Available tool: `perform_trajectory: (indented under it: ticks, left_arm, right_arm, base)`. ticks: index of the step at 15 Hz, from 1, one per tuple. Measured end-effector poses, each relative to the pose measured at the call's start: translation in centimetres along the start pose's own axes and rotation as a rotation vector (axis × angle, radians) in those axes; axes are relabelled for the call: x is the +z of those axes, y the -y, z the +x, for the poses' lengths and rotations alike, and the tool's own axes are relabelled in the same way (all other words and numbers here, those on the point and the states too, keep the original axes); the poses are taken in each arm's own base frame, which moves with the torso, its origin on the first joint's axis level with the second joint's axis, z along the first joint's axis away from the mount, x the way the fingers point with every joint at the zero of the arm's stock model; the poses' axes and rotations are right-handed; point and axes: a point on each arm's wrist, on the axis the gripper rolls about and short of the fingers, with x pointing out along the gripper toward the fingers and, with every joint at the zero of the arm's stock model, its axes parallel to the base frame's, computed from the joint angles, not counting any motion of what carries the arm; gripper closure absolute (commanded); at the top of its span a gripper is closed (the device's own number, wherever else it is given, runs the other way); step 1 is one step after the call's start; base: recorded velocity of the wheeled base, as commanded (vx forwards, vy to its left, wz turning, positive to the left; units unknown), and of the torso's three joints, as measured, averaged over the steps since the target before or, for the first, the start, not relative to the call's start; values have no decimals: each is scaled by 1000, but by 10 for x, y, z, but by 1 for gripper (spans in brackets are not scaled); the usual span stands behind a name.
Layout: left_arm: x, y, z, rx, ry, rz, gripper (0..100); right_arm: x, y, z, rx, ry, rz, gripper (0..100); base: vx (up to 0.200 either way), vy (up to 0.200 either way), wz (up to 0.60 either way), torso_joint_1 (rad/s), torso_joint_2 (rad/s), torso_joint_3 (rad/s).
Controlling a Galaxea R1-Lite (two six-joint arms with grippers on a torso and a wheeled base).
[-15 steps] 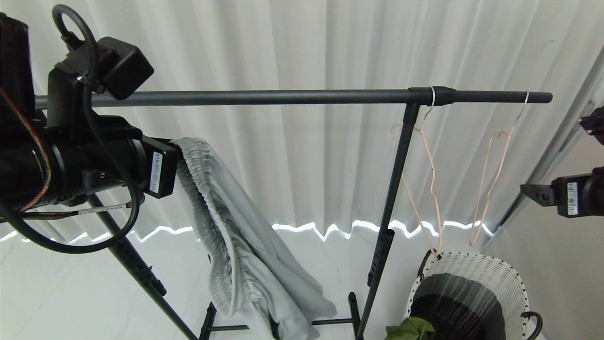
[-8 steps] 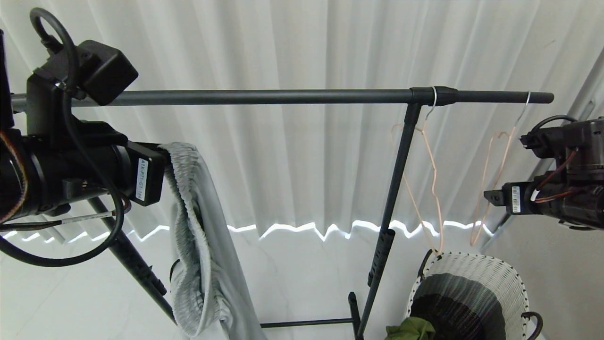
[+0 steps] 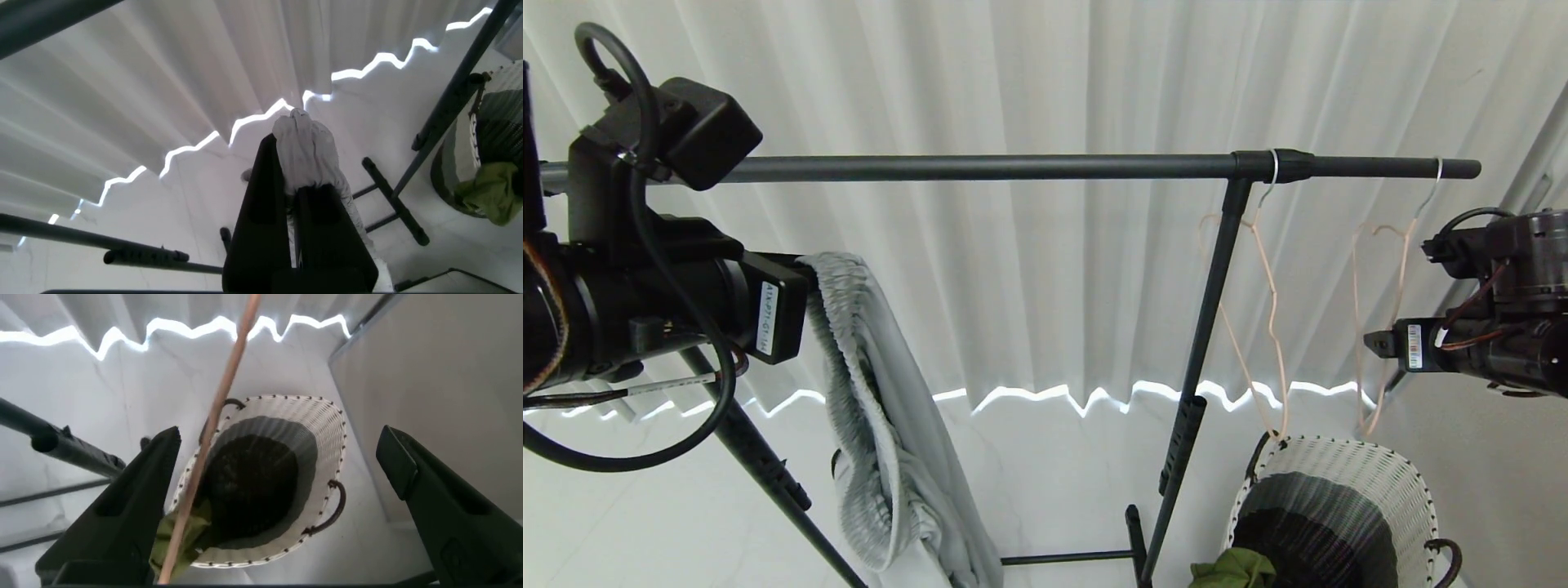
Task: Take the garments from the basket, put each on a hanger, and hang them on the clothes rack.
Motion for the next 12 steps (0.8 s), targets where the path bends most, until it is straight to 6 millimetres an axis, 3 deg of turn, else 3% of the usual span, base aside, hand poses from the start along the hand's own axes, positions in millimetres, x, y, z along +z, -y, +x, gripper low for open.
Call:
perform_trajectory:
  ticks: [6, 11, 12]
  left_arm:
    - [0, 0, -1, 0, 2, 0, 100]
    - [1, 2, -2, -13, 7, 5, 100]
    - [1, 3, -2, -15, 8, 7, 100]
  right_arm:
    - [3, -1, 8, 15, 27, 70, 0]
    - [7, 9, 31, 12, 2, 88, 0]
    - [6, 11, 34, 7, -5, 89, 100]
  base:
    - [0, 0, 0, 0, 0, 0]
    - [0, 0, 0, 0, 0, 0]
    - [0, 0, 0, 0, 0, 0]
